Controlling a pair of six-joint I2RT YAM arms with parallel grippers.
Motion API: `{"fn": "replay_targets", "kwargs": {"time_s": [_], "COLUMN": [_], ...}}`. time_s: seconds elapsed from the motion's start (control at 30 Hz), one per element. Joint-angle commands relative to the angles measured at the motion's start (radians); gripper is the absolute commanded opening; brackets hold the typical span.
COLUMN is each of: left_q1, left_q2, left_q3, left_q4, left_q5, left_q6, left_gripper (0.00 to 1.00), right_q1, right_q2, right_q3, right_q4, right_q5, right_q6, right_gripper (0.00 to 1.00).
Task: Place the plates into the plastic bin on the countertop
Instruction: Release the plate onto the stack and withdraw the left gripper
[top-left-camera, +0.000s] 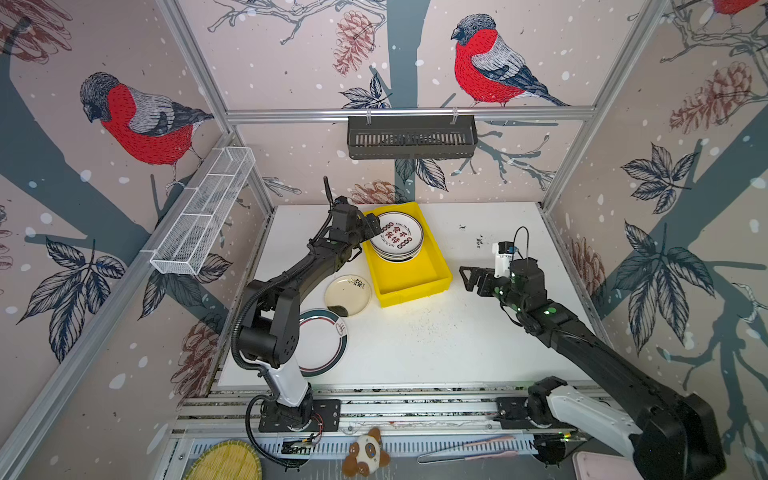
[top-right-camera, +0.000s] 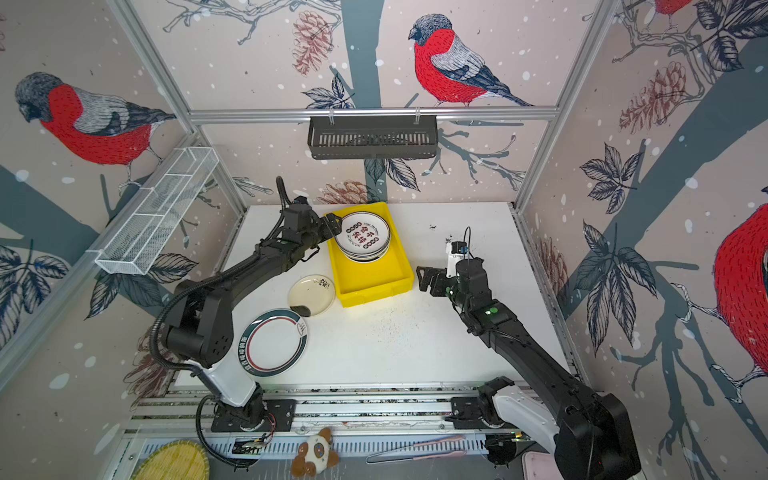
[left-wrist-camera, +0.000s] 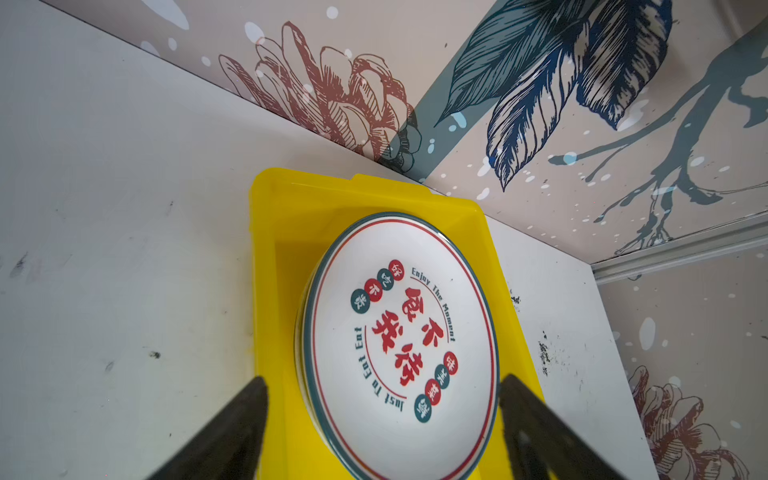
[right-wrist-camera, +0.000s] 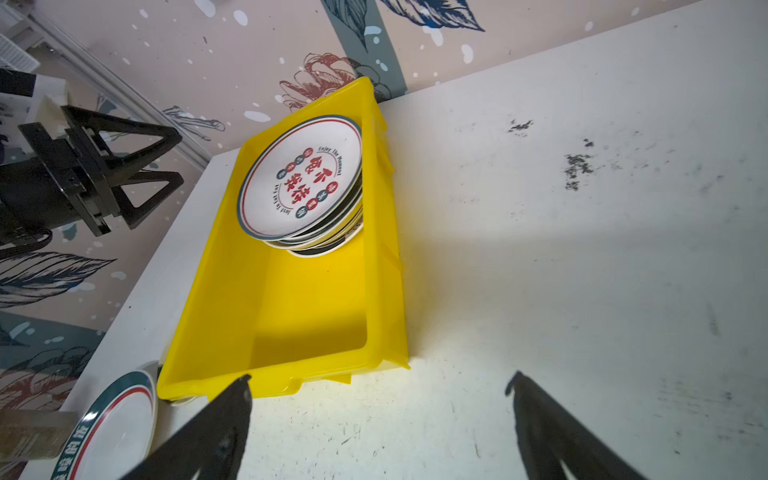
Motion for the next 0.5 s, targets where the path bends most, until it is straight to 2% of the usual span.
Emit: {"fn": "replay_targets", "kwargs": {"time_s": [0.0, 0.27, 0.47], "left_q1": [-0.002, -0.001, -0.001], "left_q2": [-0.054, -0.221, -0.386], "left_q3": [-0.029, -0.162, -0.314], "left_q4": [-0.007, -0.117, -0.172], "left_q5": [-0.041, -0.137, -0.274], "left_q6": [0.042, 0.060, 0.059], "left_gripper": [0.97, 0.98, 0.98], "right_q1": [0.013, 0.064, 0.143], "right_q2": [0.017, 0.029, 0.043], "right_q3": [0.011, 0.014, 0.019], "right_q4": [0.045, 0.060, 0.071], "right_q5": [-0.080, -0.080, -0.059], "right_q6": [-0.028, -0.056, -0.103], "right_gripper": [0.97, 0.98, 0.97]}}
